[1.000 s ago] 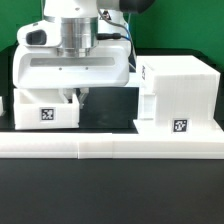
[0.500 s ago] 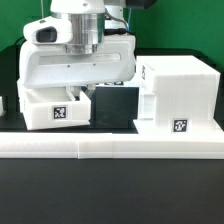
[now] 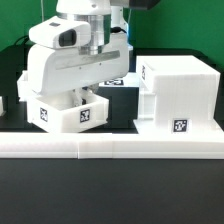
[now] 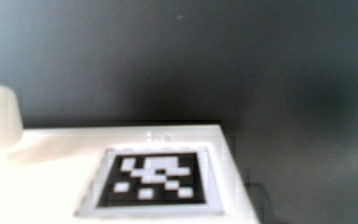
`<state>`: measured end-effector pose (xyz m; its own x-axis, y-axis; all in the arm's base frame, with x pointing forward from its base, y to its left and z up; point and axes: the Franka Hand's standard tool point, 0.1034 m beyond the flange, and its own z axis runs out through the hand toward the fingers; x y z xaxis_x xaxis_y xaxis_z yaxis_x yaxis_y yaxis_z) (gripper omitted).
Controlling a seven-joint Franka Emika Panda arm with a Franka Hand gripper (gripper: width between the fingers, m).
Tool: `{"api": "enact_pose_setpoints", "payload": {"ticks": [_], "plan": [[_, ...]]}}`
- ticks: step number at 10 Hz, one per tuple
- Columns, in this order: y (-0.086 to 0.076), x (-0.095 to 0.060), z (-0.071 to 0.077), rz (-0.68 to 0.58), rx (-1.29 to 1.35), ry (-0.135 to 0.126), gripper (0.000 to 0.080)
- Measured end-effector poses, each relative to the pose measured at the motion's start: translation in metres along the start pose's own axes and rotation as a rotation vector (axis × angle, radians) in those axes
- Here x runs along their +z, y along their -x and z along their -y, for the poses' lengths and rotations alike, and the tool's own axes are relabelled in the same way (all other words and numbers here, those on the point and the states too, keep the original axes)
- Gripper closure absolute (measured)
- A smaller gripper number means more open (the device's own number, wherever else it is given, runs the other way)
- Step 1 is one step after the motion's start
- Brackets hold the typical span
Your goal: Assemble drawer
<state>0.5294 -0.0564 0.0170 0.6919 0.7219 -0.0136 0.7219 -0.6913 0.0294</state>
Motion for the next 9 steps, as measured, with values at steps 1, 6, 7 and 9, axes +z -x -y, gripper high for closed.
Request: {"api": "enact_pose_setpoints", "payload": {"ticks": [1,6,7,9], "plan": [[-0.0003,-0.0002,-0.0002,0.003,-0.075,0.004,0.0757],[0.0033,0.0011,-0.0016,0.032,-0.423,0.011,0.0757],[-0.0001,0.0001,-0.0001,0.048,-0.517,0.000,0.0757],[-0.0043,-0.0055,-0.0055,0.061,-0.578,-0.015,0.0757]]}}
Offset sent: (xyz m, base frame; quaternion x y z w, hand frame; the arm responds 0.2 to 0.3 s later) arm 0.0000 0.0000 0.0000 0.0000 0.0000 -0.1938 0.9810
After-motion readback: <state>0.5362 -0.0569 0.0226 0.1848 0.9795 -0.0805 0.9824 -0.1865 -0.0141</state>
